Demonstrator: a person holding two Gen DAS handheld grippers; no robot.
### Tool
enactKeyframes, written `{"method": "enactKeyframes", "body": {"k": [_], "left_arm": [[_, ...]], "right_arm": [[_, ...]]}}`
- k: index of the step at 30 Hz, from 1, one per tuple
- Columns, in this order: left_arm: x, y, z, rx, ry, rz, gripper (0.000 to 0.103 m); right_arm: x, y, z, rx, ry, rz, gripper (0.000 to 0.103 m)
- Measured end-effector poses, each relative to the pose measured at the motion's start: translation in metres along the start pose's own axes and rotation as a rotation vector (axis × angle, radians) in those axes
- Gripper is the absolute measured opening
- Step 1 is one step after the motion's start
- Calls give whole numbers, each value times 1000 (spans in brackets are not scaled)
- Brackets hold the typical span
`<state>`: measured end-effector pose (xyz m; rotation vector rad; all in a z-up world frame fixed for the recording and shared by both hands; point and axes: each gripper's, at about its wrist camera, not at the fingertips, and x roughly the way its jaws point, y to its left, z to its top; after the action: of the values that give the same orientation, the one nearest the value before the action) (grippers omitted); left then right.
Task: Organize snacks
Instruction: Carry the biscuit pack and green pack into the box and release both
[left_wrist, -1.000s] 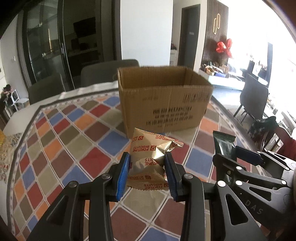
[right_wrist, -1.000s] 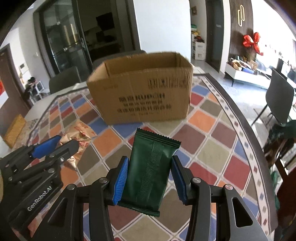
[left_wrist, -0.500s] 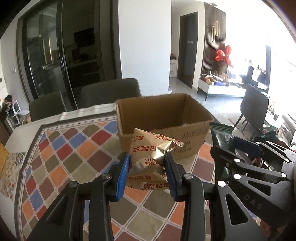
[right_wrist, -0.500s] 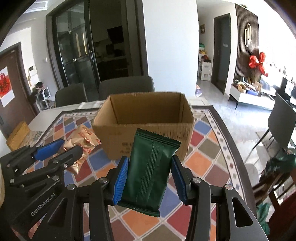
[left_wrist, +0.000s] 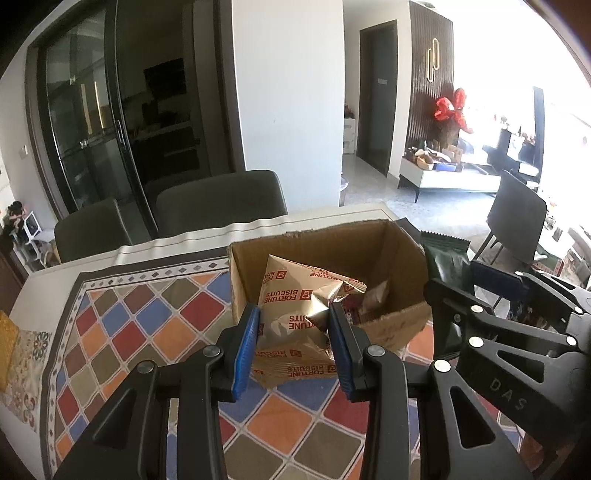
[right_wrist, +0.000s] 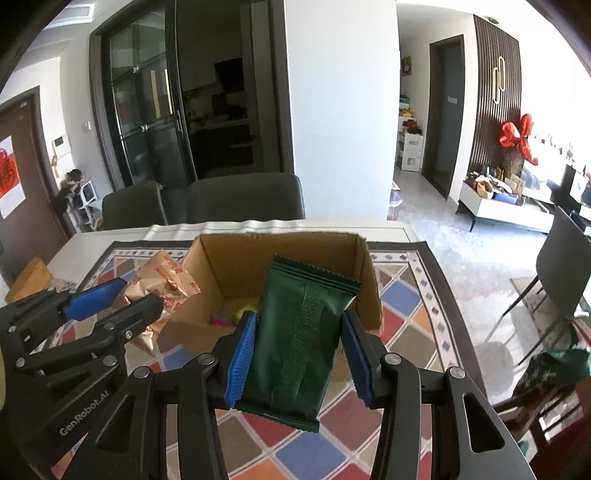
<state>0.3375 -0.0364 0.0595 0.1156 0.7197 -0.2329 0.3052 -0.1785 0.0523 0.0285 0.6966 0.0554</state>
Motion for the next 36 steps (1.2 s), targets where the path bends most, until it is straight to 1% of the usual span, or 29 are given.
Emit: {"method": "enactKeyframes", "body": {"k": [4,11,19,21,23,25,26,28,30,33,36], "left_arm": [[15,1,11,-7,23,-16,37],[43,6,26,-31,71,-37,37],[82,13,36,-62,180,-62,38],[90,14,37,-68,202,-58,39],[94,14,38,-72,214,-50,45],[92,16,36,-73,211,-37,51],[91,17,36,-74,207,-29,52],[87,18,35,-76,198,-14,52],[82,18,34,-76,191,2,54],[70,18,32,-73,170,19,55],[54,16,28,-69,146,32,56]], "right_arm": [[8,0,14,-18,-5,-1,48],[29,-1,34,-52,20,4,48],[66,-7,46,-49,123,44,48],[77,-9,49,-43,159,47,48],[85,-10,50,-45,183,48,48],[90,-11,50,-44,191,38,49],[90,-12,50,-46,192,26,49],[91,-13,49,-46,190,18,53],[90,-14,48,-41,196,15,53],[85,-16,44,-40,193,-1,57],[74,-16,41,-30,184,0,57]]}}
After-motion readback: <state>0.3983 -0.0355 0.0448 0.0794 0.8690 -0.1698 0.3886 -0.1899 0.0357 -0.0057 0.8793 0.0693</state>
